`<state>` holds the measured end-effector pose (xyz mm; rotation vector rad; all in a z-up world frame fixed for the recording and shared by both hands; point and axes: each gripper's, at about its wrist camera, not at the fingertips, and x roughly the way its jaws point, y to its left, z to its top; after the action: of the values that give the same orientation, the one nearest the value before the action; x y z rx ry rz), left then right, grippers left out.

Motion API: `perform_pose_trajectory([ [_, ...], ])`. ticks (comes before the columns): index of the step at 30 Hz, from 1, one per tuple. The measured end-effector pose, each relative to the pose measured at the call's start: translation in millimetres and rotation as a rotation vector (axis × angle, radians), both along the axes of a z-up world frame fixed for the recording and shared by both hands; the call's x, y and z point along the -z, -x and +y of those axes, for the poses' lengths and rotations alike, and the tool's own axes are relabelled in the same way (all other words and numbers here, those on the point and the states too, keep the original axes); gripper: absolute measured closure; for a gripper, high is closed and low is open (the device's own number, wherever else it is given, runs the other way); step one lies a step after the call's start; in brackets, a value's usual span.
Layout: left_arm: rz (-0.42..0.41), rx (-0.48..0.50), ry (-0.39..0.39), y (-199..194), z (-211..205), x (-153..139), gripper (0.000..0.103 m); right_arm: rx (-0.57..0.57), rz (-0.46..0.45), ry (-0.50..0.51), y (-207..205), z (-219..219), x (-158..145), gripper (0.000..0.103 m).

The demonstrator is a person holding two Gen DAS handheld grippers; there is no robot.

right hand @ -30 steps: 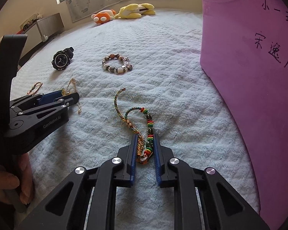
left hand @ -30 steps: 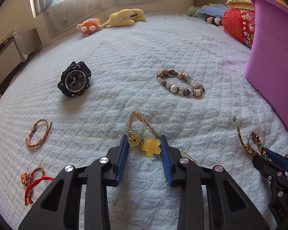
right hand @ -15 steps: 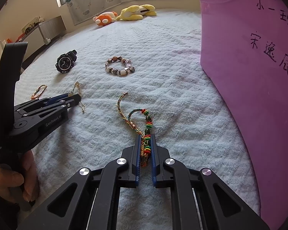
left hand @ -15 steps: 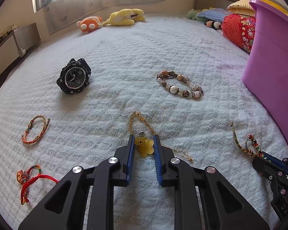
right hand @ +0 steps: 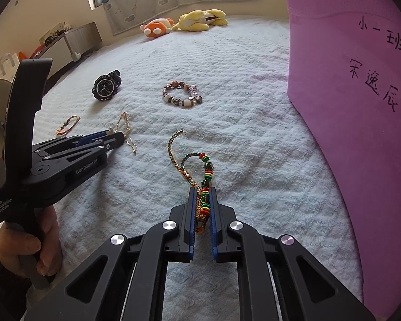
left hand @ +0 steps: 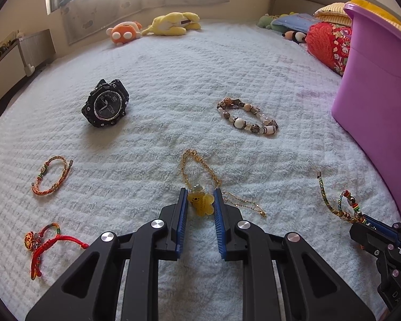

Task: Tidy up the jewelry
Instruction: 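Lift both held items and carry them over the pink tub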

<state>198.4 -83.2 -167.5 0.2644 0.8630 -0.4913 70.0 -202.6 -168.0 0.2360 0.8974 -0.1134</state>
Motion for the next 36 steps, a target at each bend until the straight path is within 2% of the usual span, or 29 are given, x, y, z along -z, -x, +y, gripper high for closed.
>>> perform_pose_trajectory([
  [9, 0.002, 0.025, -0.009, 17.7, 9.9, -8.6, 0.084, -0.020, -0.018, -0.009, 8.7, 4.9, -12.6, 0.094],
  [13, -0.009, 0.027, -0.002, 28.8, 21.6, -22.0, 0.084, -0.030, -0.037, -0.010, 18.2, 7.5, -26.9, 0.094],
  [23, -0.080, 0.016, 0.001, 83.9, 45.3, -86.5, 0.084, -0.073, -0.129, -0.013, 54.7, 17.0, -89.8, 0.094],
  [36, -0.163, 0.032, 0.094, 181.7, 38.2, -174.1, 0.084, -0.064, -0.252, -0.002, 127.6, -6.7, -175.1, 0.094],
])
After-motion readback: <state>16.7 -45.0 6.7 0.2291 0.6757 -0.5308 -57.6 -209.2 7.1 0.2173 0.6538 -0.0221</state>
